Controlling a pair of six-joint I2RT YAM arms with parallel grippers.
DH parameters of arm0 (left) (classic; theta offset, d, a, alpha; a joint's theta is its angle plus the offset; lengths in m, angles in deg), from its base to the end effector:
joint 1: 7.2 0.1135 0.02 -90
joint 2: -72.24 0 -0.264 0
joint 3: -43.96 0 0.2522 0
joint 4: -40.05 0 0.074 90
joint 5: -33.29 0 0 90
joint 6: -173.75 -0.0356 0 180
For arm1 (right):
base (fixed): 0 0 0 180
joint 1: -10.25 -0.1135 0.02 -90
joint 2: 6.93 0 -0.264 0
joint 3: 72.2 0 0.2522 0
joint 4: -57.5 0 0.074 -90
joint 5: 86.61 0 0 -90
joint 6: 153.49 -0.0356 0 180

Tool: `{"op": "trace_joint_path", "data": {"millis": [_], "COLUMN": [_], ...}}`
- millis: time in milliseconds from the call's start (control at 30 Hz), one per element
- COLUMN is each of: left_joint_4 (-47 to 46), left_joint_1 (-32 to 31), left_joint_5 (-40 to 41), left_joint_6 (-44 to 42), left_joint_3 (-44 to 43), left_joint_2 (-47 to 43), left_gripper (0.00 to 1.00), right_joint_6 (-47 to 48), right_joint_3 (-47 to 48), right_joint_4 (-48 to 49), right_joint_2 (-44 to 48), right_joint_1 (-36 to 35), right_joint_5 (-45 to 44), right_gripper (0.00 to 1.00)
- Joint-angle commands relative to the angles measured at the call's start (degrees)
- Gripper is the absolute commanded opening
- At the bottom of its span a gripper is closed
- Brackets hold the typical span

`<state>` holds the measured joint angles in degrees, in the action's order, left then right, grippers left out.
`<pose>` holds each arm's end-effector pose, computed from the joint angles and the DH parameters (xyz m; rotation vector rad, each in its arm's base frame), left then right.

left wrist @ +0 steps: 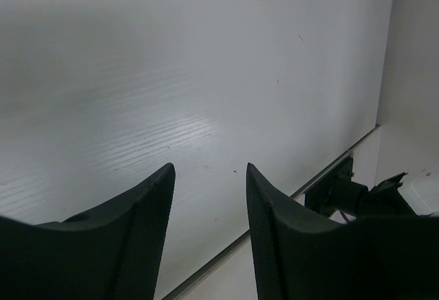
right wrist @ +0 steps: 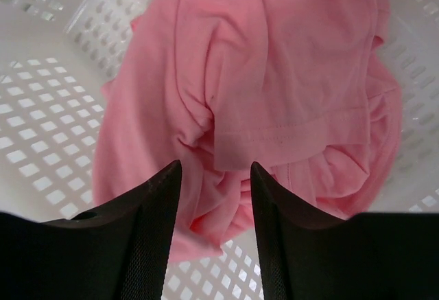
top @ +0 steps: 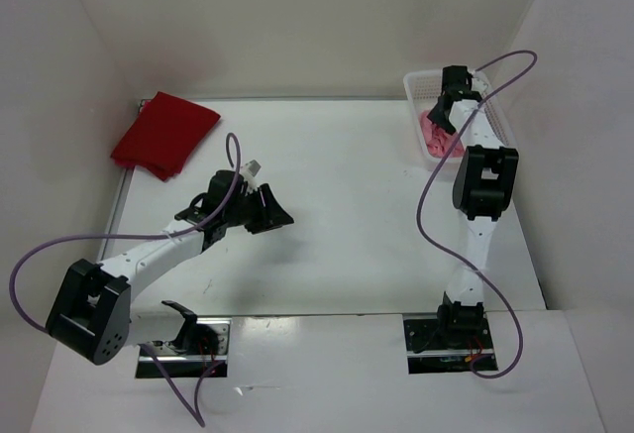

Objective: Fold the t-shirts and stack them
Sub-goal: Grab crumpled tshirt from bin with the right arm

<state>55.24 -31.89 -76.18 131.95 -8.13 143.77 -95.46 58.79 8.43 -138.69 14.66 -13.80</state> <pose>0.2337 -0.1205 0.2188 -0.2706 2.3346 -1.0526 0.5153 -0.0503 0.2245 0.8717 2.2297 -0.1428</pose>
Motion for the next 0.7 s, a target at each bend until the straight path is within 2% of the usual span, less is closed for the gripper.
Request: {"op": "trace_joint_path", "data": {"millis": [0, 200, 333, 467, 667], "left_joint_4": [-0.82, 1.73, 2.26, 2.26, 2.79], "left_joint_1": [0.08, 0.08, 1.22, 2.62, 5.88], "left_joint_5": [-0.22, 0.39, 0.39, 0.39, -0.75], "left_joint_6": [0.22, 0.22, 0.22, 0.22, -0.39], "left_joint_3": [-0.61, -1.66, -2.19, -2.19, -1.49], "left_joint_2": [-2.01, -2.53, -2.53, -3.23, -4.99], "left_gripper": [0.54, 0.55, 0.55, 0.55, 0.56], "right_joint_6": [-3.36, -7.05, -8.46, -12.06, -15.41], "right_joint_3": [3.53, 9.33, 7.22, 7.22, 0.99], "right_joint_4": [-2.75, -5.73, -3.98, -4.77, -2.4], "right_joint_2": [-1.48, -5.78, -5.17, -5.17, -2.71], "right_joint_1": [0.25, 0.78, 0.78, 0.78, 0.25], "right_joint_5": [-2.23, -3.55, -4.95, -7.15, -10.93], "right_gripper": [0.5, 0.45, 0.36, 0.35, 0.33]}}
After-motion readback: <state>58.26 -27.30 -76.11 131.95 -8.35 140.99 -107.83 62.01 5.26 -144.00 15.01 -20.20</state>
